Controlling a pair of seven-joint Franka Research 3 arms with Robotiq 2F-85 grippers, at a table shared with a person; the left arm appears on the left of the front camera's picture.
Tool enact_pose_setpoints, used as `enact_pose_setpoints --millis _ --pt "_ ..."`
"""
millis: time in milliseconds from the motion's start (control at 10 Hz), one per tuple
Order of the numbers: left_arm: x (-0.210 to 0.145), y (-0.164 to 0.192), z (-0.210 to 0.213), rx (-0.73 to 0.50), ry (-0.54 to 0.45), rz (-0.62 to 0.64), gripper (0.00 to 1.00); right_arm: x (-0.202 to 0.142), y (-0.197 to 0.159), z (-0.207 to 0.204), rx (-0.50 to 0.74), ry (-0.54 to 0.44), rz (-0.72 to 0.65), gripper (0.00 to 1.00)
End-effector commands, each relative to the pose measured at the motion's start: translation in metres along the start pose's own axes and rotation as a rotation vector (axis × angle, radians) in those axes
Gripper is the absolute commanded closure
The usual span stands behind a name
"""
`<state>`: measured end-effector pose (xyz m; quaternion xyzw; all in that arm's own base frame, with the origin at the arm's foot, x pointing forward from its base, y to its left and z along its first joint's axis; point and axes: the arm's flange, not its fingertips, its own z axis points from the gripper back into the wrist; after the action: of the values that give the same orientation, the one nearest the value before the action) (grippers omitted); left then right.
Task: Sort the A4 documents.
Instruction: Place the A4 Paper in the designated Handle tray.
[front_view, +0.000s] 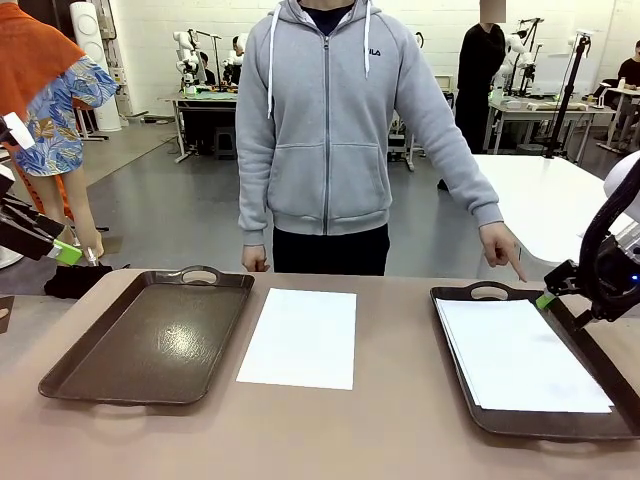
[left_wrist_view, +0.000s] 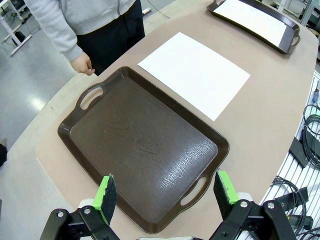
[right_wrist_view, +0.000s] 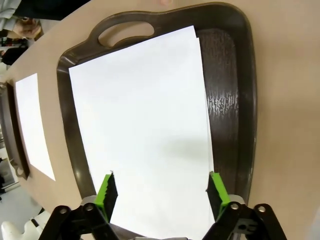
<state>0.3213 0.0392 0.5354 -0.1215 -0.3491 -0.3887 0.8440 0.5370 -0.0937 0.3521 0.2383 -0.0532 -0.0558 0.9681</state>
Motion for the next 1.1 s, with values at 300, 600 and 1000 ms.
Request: enact_pose_setpoints --millis 300,600,1000 --pt "-0.0015 0.0009 -0.0007 -0.009 -0.007 0.003 0.0 -0.0013 0.0019 0.0043 -0.001 -0.007 -0.005 0.02" --pt "-0.0015 0.0009 -0.0007 -0.009 -0.007 0.003 0.0 -0.0013 0.0019 0.0043 -0.001 -0.007 -0.005 0.02" --pt "-0.0015 0.0009 -0.0007 -0.009 -0.007 0.003 0.0 -0.0013 0.0019 0.0043 -0.001 -0.007 -0.005 0.02"
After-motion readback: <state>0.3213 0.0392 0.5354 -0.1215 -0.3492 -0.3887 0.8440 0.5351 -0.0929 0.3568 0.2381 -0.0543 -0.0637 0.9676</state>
